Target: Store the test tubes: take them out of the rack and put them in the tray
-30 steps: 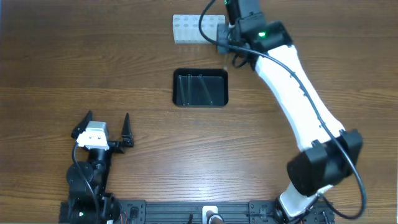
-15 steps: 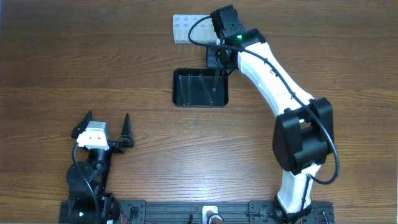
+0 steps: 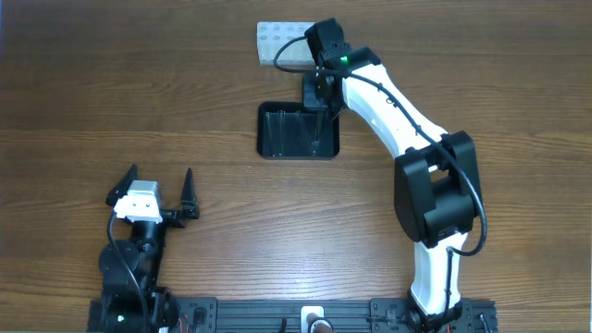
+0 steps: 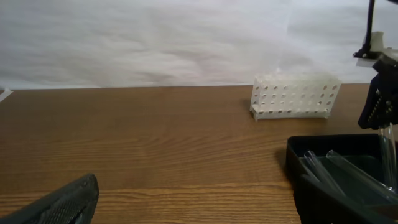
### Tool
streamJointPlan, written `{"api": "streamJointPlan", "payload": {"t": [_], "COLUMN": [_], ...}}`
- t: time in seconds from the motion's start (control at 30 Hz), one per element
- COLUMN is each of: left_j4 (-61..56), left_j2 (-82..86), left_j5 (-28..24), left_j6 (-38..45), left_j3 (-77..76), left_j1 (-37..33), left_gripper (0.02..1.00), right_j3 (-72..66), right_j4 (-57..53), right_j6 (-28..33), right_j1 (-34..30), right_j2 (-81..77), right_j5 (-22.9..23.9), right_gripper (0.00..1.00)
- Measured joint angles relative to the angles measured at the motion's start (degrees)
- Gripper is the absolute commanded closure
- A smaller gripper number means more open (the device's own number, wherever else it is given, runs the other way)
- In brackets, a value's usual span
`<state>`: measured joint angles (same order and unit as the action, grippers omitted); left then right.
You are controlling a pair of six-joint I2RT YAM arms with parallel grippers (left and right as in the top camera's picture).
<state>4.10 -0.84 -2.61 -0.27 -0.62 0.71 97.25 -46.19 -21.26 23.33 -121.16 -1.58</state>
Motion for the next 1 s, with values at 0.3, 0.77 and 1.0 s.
{"api": "streamJointPlan", "payload": {"t": [0.3,0.77,1.0], "left_j4": [0.0,0.0,0.0], "left_j2": [0.0,0.0,0.0], "left_j5": [0.0,0.0,0.0], "left_j6": [0.0,0.0,0.0], "left_j3": [0.0,0.0,0.0], "left_j1": [0.0,0.0,0.0], "left_gripper": [0.018,0.018,0.018], "right_j3": [0.0,-2.89,-3.69], "right_j4": [-0.44,0.35,1.07], "right_j6": [0.02,-1.07,-1.14], "right_j1": [0.68,0.68,0.68], "right_j2": [-0.13,-0.15,-0.15], "right_j5": [0.0,0.61,0.63], "right_gripper": [0.915,0.888,0.833]}}
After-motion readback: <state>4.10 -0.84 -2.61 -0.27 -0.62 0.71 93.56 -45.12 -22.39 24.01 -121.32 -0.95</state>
